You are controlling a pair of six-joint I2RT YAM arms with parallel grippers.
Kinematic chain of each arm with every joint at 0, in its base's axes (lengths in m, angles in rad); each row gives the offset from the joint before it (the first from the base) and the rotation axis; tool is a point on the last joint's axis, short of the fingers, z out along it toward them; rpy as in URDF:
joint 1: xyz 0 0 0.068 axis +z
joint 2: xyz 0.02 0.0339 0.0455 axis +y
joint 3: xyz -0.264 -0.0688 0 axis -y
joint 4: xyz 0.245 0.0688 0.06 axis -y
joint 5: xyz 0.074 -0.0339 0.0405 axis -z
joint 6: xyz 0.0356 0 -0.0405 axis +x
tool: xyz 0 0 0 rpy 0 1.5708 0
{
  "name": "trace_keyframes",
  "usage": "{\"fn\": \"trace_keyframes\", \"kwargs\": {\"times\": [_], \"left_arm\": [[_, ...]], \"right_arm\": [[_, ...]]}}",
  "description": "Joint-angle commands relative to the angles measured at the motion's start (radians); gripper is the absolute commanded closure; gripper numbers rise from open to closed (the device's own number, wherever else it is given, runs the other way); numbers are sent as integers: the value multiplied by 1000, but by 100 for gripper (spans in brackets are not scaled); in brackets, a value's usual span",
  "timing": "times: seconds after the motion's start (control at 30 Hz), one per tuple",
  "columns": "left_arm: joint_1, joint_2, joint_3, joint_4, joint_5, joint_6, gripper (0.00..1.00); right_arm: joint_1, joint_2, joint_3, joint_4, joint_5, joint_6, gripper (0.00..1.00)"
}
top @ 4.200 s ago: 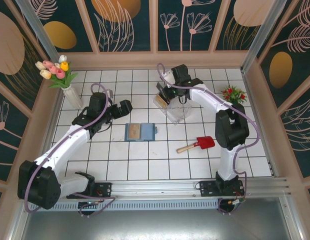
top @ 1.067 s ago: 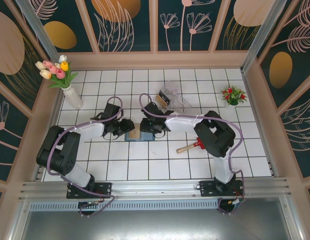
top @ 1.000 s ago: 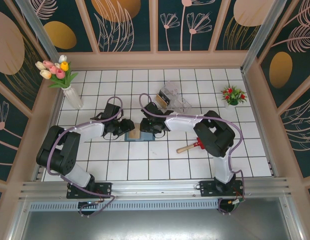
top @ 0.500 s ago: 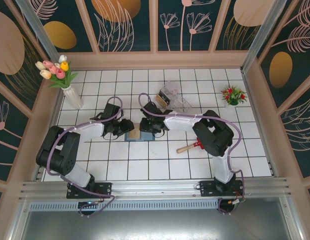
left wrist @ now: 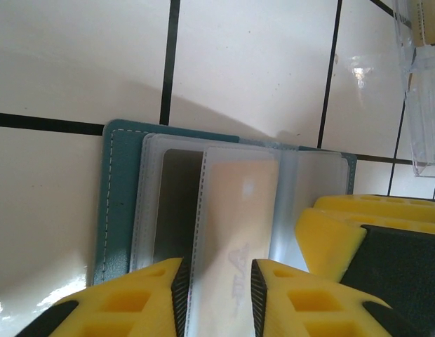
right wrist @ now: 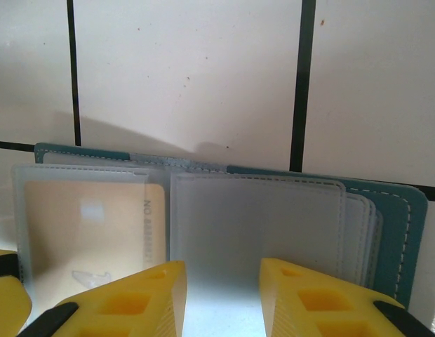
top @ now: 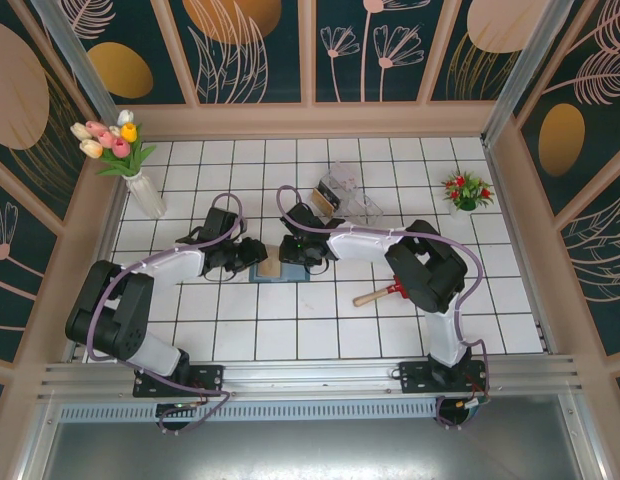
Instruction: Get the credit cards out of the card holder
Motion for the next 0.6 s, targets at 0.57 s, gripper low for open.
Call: {"fn": "trace_keyframes", "kwargs": {"times": [0.57], "left_arm": [[-26,-47,-58,196,187,-101,62]], "right_arm": [[-55,-251,-119,136,-13,92,61]]}}
